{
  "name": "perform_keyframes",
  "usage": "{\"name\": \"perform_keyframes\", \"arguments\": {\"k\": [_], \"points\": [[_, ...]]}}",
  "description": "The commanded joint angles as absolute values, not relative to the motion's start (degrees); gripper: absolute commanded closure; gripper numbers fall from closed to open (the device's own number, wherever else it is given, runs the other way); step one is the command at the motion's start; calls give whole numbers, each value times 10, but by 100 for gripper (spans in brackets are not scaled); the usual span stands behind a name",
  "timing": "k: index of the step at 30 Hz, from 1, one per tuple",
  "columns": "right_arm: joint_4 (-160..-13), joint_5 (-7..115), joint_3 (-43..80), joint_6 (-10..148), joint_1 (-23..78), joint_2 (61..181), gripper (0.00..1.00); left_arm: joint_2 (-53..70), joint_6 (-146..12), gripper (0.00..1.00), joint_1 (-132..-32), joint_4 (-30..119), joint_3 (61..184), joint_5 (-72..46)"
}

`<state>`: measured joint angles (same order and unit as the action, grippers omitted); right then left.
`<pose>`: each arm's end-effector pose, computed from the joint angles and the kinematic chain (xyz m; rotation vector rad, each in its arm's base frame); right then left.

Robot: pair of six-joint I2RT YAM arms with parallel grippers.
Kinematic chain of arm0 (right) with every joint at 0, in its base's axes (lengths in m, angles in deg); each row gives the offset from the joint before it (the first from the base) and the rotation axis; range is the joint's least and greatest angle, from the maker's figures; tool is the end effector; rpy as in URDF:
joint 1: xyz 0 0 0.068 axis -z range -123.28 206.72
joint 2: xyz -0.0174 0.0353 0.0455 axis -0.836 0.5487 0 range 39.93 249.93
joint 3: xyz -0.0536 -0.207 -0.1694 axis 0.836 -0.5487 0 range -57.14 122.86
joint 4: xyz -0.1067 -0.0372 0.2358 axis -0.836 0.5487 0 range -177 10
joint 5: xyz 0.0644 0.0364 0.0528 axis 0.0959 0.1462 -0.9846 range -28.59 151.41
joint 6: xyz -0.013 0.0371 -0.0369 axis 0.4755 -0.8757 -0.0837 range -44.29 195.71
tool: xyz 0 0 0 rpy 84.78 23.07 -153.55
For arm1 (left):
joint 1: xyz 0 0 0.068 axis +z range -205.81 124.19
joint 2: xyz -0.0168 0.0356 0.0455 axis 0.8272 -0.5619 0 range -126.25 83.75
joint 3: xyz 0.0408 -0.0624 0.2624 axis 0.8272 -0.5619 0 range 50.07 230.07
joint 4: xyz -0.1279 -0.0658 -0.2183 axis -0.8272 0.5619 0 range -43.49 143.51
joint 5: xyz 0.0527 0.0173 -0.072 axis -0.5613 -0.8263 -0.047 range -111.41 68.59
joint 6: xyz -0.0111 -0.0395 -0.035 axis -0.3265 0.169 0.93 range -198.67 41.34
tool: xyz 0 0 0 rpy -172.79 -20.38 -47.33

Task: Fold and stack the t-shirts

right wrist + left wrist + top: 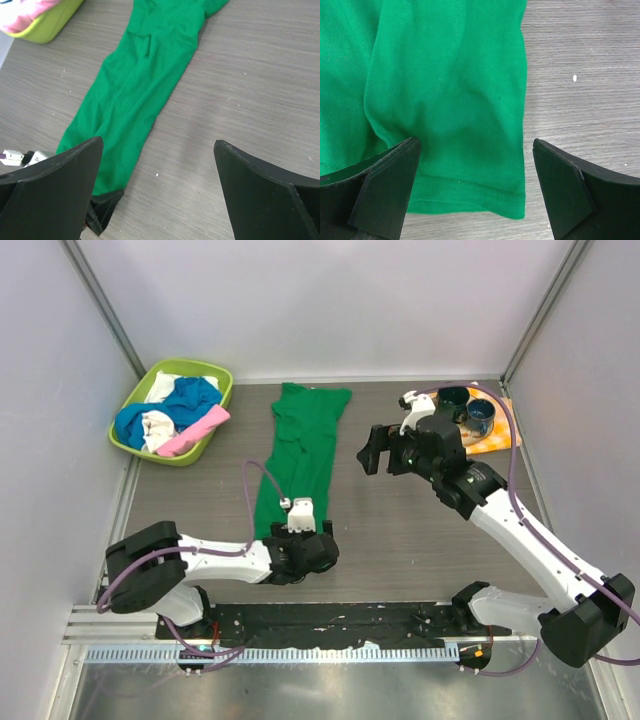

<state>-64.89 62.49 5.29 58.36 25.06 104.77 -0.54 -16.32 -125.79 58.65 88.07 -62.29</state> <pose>0.2172 0.1332 0.3566 -0.2416 2.0239 0.5260 0.1107 -0.2356 0.1546 -0.0876 2.2810 -0.2450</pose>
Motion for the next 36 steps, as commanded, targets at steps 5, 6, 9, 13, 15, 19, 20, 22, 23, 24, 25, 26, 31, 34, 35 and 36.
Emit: {"name": "perform_keyframes", "arguments": {"k": [5,6,9,13,15,19,20,22,23,24,25,26,31,34,35,36], "points": [[-620,626,40,577,248,1011,0,-61,-115,0,-1258,523,868,-582],[-613,627,41,577,248,1006,0,-65,-106,0,-1260,520,865,-572],[-598,640,50,581,248,1000,0,-76,-85,0,-1286,508,867,-562],[-587,661,57,580,249,995,1,-111,-77,0,-1338,531,917,-565],[-583,662,59,581,248,997,0,-125,-75,0,-1370,546,953,-566],[-578,673,57,580,248,998,0,-164,-84,0,-1410,548,1008,-562],[-576,676,57,580,248,996,0,-178,-94,0,-1420,550,1028,-566],[-575,678,54,580,248,994,0,-188,-103,0,-1427,557,1046,-564],[-571,678,53,580,248,995,0,-193,-107,0,-1433,558,1058,-559],[-570,677,52,580,248,995,0,-196,-110,0,-1437,557,1063,-557],[-569,677,51,580,248,995,0,-199,-112,0,-1444,559,1067,-556],[-569,677,48,580,248,997,0,-197,-113,0,-1448,561,1072,-559],[-575,670,37,576,248,1016,0,-138,-123,0,-1459,637,1094,-596],[-577,686,33,564,248,1045,0,-73,-123,0,-1457,717,1124,-629],[-576,691,28,561,248,1052,0,-59,-120,0,-1458,741,1131,-637],[-578,695,25,558,248,1064,0,-46,-120,0,-1458,779,1136,-646]]}}
